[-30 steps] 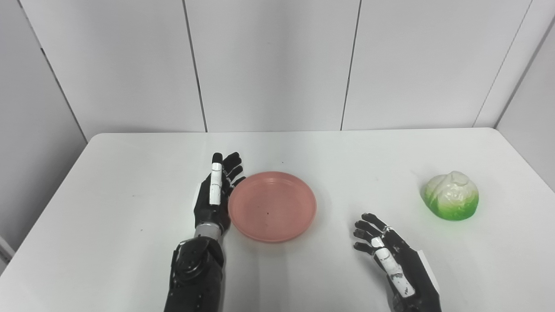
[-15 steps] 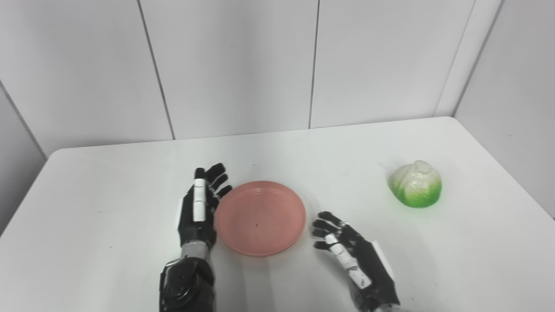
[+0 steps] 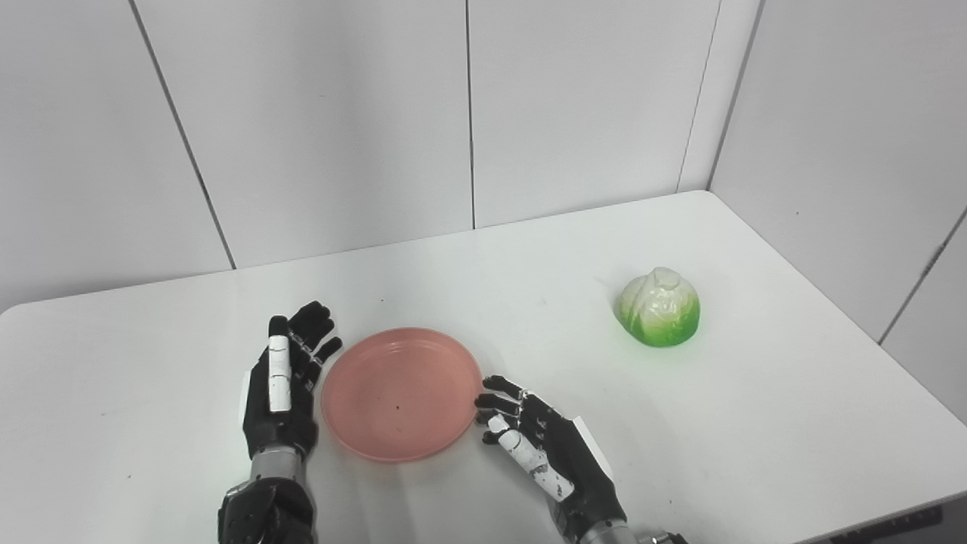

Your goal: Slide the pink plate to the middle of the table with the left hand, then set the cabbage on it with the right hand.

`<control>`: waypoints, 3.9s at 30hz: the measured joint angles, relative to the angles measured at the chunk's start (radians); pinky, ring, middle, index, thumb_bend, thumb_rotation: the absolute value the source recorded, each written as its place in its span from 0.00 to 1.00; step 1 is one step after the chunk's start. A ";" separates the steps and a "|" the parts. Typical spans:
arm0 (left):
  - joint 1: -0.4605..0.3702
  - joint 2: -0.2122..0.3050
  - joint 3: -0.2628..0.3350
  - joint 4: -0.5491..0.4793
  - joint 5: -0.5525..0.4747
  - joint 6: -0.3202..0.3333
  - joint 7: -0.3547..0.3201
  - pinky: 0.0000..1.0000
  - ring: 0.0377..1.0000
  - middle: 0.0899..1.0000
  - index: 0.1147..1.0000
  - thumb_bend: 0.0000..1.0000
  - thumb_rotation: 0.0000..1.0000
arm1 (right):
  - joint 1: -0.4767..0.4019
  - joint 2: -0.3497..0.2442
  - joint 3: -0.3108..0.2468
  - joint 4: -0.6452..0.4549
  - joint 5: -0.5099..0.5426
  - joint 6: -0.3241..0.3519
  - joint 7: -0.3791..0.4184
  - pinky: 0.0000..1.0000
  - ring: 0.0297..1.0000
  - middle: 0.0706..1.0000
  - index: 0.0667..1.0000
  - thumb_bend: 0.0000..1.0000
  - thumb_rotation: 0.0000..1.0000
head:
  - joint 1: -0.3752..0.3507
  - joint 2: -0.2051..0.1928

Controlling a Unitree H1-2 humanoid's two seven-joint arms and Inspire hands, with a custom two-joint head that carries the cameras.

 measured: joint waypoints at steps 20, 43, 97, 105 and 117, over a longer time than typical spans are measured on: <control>-0.015 0.004 0.002 0.045 -0.012 -0.039 -0.001 0.79 0.82 0.75 0.61 0.81 0.82 | -0.015 -0.027 -0.064 -0.348 -0.008 0.146 0.000 0.99 0.99 0.97 0.94 0.89 0.89 | 0.001 0.000; -0.016 0.031 -0.048 0.067 0.031 -0.070 0.000 0.82 0.82 0.74 0.60 0.84 0.81 | -0.304 -0.514 -0.216 -0.439 -0.260 0.365 0.386 0.75 0.94 0.99 0.95 1.00 0.58 | -0.009 -0.017; -0.012 0.026 -0.050 0.062 0.029 -0.068 -0.001 0.79 0.79 0.70 0.60 0.85 0.78 | -0.839 -0.813 0.158 0.296 -0.947 0.301 1.154 0.78 0.96 0.99 0.91 1.00 0.43 | 0.032 -0.005; -0.010 0.025 -0.051 0.055 0.029 -0.065 -0.001 0.78 0.80 0.71 0.60 0.88 0.76 | -0.803 -0.803 0.091 0.329 -0.850 0.287 1.061 0.78 0.93 0.96 0.89 1.00 0.41 | 0.037 -0.002; -0.007 0.023 -0.052 0.047 0.029 -0.058 0.002 0.77 0.79 0.71 0.60 0.87 0.76 | -0.743 -0.770 0.034 0.396 -0.728 0.289 0.926 0.79 0.91 0.95 0.88 1.00 0.32 | 0.049 0.006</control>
